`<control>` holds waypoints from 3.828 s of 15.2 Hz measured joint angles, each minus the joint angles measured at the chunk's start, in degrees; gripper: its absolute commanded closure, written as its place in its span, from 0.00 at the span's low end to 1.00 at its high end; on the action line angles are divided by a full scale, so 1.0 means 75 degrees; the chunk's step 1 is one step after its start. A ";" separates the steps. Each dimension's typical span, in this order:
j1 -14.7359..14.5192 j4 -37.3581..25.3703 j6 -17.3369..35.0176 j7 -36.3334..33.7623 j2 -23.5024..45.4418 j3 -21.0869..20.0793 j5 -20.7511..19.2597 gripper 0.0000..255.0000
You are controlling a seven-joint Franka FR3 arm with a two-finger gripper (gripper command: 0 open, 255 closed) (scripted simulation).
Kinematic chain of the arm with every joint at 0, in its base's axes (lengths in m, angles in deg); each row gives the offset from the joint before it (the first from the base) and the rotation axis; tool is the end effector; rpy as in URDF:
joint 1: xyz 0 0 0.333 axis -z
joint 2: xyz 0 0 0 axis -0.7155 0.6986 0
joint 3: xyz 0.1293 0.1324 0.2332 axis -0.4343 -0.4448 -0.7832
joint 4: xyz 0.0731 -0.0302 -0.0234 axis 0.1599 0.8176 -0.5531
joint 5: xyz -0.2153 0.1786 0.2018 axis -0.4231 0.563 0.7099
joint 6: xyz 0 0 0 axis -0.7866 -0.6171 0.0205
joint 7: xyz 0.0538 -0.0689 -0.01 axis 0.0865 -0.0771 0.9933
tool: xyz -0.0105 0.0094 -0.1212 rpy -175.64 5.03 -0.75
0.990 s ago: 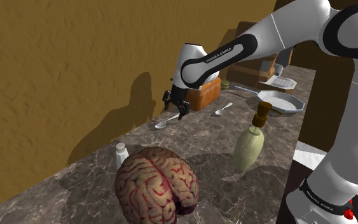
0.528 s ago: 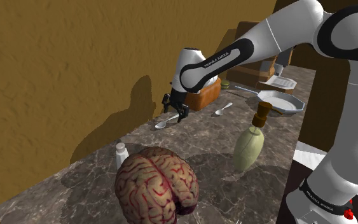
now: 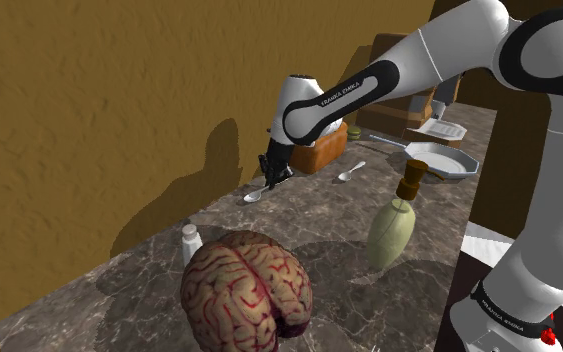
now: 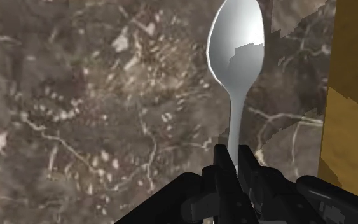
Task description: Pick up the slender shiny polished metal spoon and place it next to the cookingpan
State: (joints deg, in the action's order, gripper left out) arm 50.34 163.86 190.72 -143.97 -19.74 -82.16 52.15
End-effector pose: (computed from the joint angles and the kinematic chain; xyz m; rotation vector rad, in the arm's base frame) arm 0.5683 0.1392 0.3329 -2.2277 1.9089 0.0136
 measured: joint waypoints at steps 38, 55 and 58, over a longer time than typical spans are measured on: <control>0.0885 0.1847 -0.1715 0.1874 -0.3478 0.0420 0.1505 1.00; 0.1863 0.4897 -0.2678 0.4793 -0.6922 0.2506 0.1481 1.00; 0.2159 0.5207 -0.2859 0.5311 -0.7311 0.2952 0.1211 1.00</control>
State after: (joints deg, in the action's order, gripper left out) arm 66.54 202.91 169.27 -104.13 -74.57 -60.02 61.23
